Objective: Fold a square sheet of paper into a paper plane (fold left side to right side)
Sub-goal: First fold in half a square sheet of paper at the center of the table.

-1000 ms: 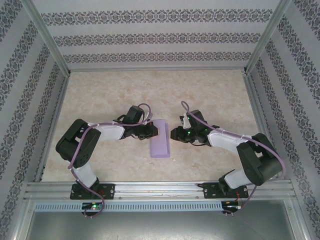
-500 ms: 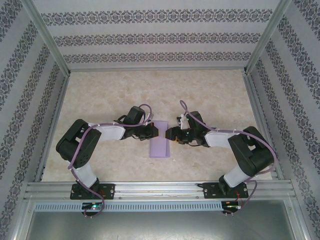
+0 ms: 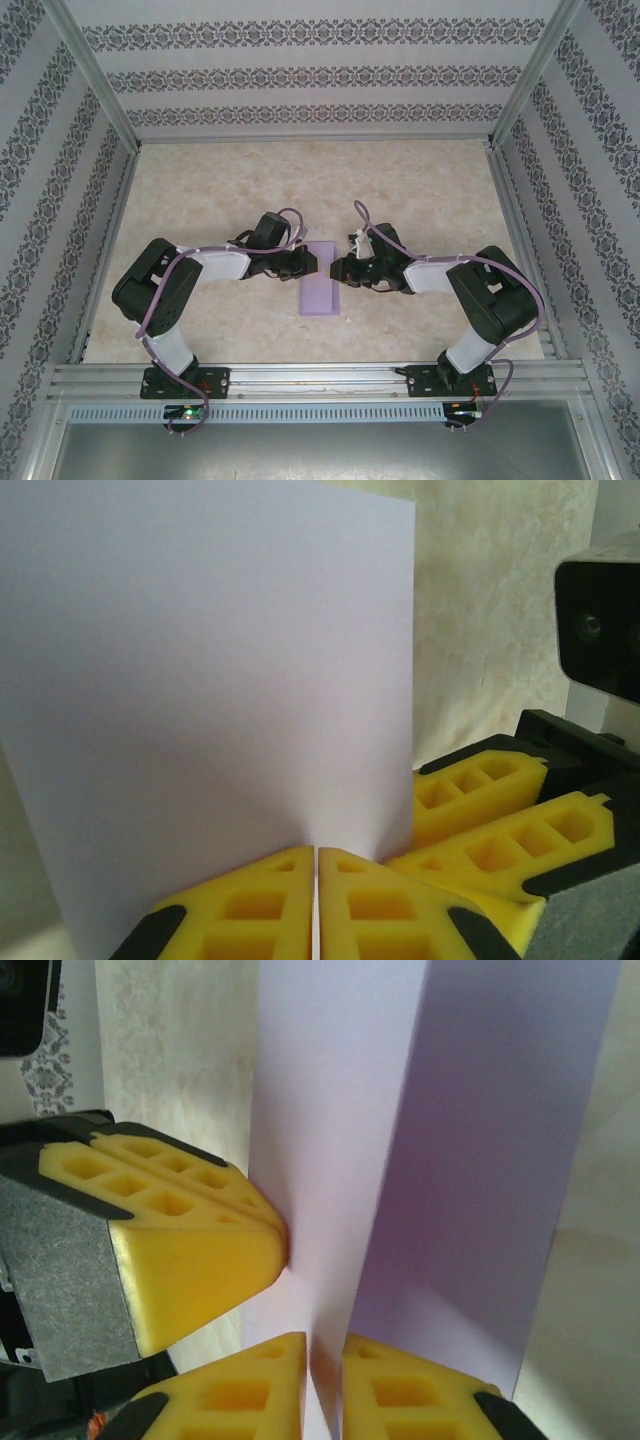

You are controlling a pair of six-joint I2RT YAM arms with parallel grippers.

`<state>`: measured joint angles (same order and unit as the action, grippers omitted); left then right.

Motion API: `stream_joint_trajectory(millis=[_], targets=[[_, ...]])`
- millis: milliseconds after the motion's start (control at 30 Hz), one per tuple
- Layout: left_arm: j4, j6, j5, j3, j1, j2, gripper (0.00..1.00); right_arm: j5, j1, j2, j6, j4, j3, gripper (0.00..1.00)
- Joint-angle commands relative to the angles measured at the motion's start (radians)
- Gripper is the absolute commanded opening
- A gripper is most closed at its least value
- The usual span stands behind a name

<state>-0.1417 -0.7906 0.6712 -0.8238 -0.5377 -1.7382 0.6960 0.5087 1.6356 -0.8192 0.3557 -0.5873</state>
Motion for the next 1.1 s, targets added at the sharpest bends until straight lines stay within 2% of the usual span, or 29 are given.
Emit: stream_joint_trajectory(millis=[0,67,433,800,1067], targets=[[-0.006,0.001,-0.019,-0.009,-0.016,0.036,0.14,-0.018,0.01,0.013,0.012,-0.006,-0.026,0.06],[0.017,0.014,-0.04,-0.006,-0.015,0.063,0.2,-0.035,0.01,0.015,0.024,-0.033,-0.035,0.03],[0.217,0.107,-0.198,-0.004,-0.005,0.161,0.45,-0.111,0.011,0.02,0.088,-0.169,-0.078,0.02],[0.194,0.107,-0.152,-0.025,-0.008,0.083,0.52,-0.118,0.014,0.035,0.097,-0.193,-0.095,0.03],[0.152,0.089,-0.114,-0.036,-0.01,0.03,0.51,-0.124,0.016,0.036,0.1,-0.196,-0.091,0.04]])
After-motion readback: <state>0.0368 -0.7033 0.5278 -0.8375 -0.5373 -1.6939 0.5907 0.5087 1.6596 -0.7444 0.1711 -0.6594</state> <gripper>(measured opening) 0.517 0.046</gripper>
